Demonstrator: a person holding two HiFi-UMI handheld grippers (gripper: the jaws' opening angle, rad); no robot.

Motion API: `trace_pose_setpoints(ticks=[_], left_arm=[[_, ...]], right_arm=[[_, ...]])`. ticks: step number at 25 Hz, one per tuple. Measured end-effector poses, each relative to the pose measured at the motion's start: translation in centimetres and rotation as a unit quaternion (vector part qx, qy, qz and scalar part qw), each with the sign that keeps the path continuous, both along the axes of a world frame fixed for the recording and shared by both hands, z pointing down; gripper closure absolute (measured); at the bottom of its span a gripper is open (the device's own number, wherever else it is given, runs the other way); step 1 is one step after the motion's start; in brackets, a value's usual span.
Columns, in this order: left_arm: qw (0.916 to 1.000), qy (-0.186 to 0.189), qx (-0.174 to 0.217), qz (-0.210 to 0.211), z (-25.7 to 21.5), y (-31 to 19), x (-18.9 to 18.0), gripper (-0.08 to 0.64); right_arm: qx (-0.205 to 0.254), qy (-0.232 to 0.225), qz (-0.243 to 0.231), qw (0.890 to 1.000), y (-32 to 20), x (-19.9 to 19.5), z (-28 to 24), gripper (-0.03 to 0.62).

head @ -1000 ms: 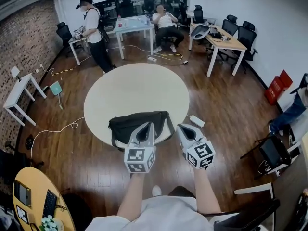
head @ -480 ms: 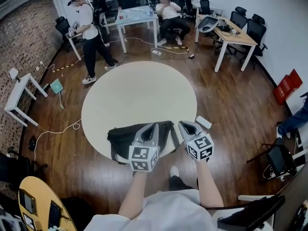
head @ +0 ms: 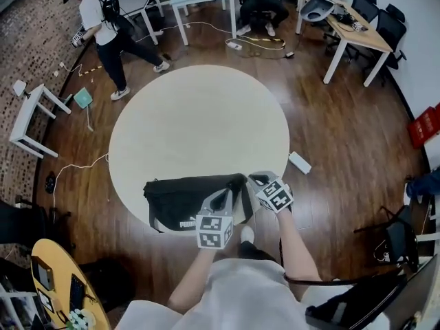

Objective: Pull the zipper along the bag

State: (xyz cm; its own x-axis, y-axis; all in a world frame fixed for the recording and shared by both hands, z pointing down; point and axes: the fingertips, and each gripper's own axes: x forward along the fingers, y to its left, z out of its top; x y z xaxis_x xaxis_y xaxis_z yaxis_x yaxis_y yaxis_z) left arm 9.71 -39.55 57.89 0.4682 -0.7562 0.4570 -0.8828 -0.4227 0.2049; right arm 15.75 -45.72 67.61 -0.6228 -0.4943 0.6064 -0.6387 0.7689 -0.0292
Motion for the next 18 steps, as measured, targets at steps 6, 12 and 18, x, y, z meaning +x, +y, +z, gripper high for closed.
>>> trace_pose_setpoints(ticks=[6, 12, 18], left_arm=[[0.9957, -0.031, -0.087, -0.008, 6.9, 0.5, 0.7, 0.543], [0.9864, 0.003, -0.164, -0.010, 12.0, 0.9, 1.7, 0.541], [0.9817, -0.037, -0.184, -0.034, 15.7, -0.3, 3.1, 0.414]], right_arm=[[-0.068, 0.088, -0.138, 0.984, -1.9, -4.0, 7.4, 0.603], [-0.171, 0.158, -0.168, 0.958, -3.4, -4.4, 13.0, 0.603], [-0.246, 0.142, -0.161, 0.945, -3.8, -3.9, 13.4, 0.602]])
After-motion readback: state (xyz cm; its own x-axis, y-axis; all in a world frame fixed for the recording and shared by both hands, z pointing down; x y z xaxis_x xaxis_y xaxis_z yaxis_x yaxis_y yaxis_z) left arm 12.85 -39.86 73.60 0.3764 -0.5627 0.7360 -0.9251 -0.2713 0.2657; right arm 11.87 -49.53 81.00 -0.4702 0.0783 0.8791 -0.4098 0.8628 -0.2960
